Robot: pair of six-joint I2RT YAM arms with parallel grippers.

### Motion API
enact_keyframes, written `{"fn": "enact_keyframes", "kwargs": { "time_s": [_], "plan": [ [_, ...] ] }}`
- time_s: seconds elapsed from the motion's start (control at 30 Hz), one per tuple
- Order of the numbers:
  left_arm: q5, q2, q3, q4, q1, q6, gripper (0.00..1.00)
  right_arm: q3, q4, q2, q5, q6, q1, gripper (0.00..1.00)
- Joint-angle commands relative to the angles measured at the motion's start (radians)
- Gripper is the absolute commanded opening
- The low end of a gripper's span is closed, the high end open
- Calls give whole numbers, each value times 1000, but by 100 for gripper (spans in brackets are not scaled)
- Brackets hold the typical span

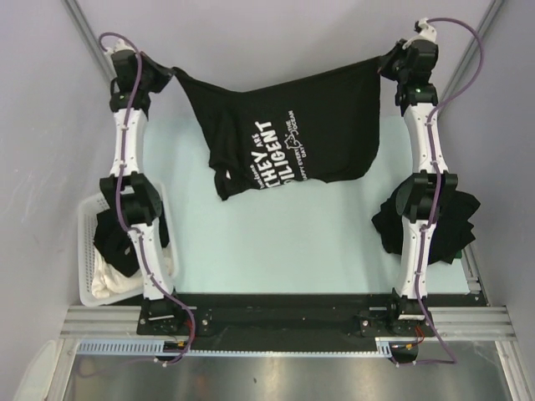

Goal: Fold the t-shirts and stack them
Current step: Flatten the tshirt out

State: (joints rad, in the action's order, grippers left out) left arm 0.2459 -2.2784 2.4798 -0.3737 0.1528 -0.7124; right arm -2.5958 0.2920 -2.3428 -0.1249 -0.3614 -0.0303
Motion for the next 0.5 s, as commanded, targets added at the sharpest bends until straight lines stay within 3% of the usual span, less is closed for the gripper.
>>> {"fn": "enact_keyframes", "kwargs": {
  "time_s": [0.0, 0.23, 0.47],
  "plan": [
    [37, 40, 13, 157, -13, -110, 0, -37, -158, 17, -24, -53, -5, 0],
    [-71, 213, 17, 248, -33, 6, 0, -41, -295, 147, 5, 2, 7, 0],
    [-106, 410, 39, 231, 27, 30, 0, -41, -337, 275, 19, 24, 4, 0]
  ]
}}
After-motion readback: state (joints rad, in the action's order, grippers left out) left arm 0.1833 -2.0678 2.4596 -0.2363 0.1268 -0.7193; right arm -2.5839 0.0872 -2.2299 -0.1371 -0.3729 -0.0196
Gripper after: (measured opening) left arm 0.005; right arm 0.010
